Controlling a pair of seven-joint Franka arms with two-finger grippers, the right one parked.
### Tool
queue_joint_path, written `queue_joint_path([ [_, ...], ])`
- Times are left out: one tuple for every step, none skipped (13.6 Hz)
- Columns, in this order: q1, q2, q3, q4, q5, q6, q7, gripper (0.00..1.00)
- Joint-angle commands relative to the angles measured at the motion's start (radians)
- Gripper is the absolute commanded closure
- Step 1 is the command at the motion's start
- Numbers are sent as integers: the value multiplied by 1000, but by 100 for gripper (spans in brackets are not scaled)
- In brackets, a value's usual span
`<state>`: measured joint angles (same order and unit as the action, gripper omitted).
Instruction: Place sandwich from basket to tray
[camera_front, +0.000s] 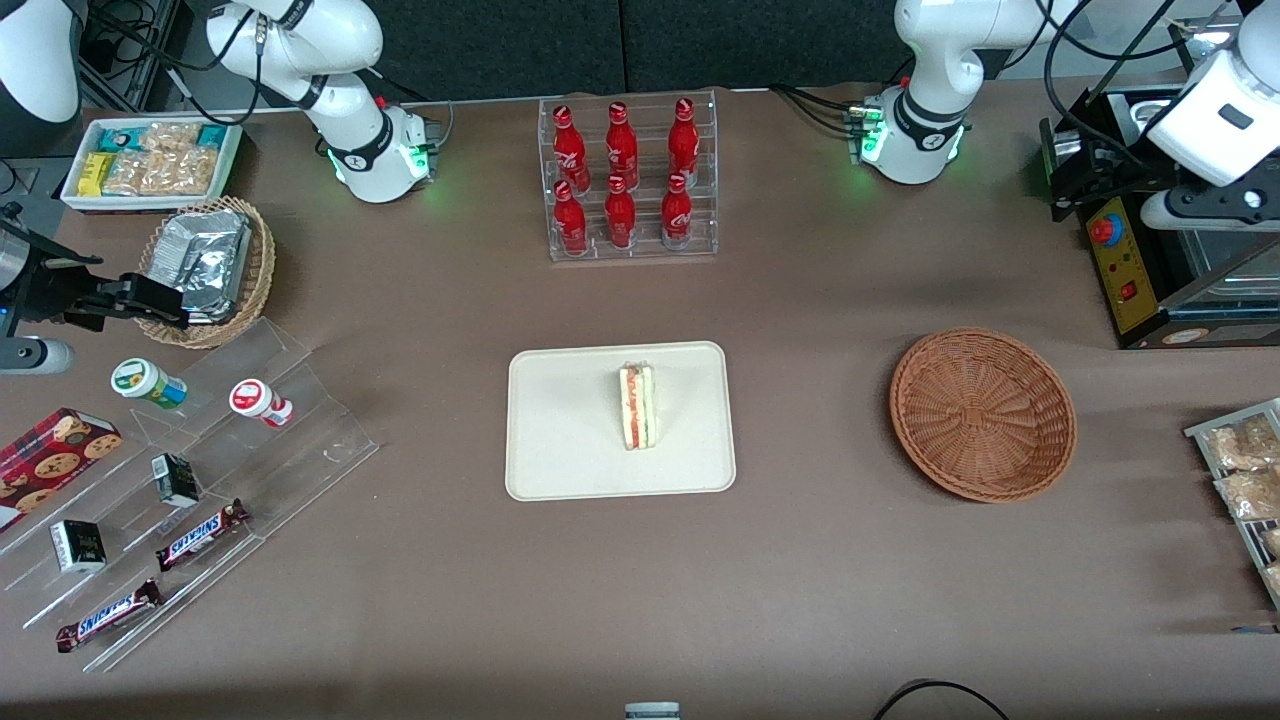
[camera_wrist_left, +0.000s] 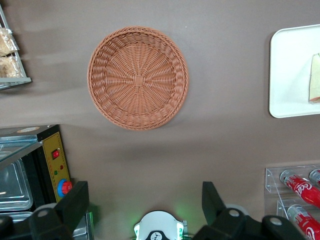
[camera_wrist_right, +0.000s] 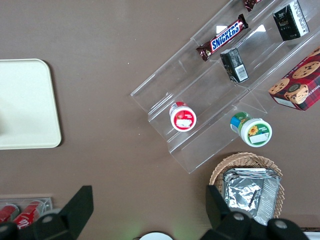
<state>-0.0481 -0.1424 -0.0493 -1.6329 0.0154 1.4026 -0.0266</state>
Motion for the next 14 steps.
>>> queue_joint_path([
  [-21, 15, 11, 35, 11, -22, -9, 0],
  [-21, 15, 11, 35, 9, -21, -10, 0],
  [-21, 15, 12, 35, 9, -22, -9, 0],
  [-21, 15, 12, 35, 8, -22, -7, 0],
  [-21, 15, 12, 35, 6, -22, -9, 0],
  [-19, 15, 14, 35, 6, -22, -9, 0],
  [-18, 14, 16, 35, 6, -24, -7, 0],
  [-18, 14, 16, 35, 6, -24, -7, 0],
  [-18, 10, 14, 35, 3, -24, -7, 0],
  [-19, 9, 14, 39, 1, -24, -9, 0],
  [-19, 15, 14, 65, 4, -30, -12, 0],
  [-19, 17, 14, 71, 0, -51, -7, 0],
  [-18, 17, 16, 76, -3, -69, 3, 0],
  [-19, 18, 14, 76, -3, -70, 4, 0],
])
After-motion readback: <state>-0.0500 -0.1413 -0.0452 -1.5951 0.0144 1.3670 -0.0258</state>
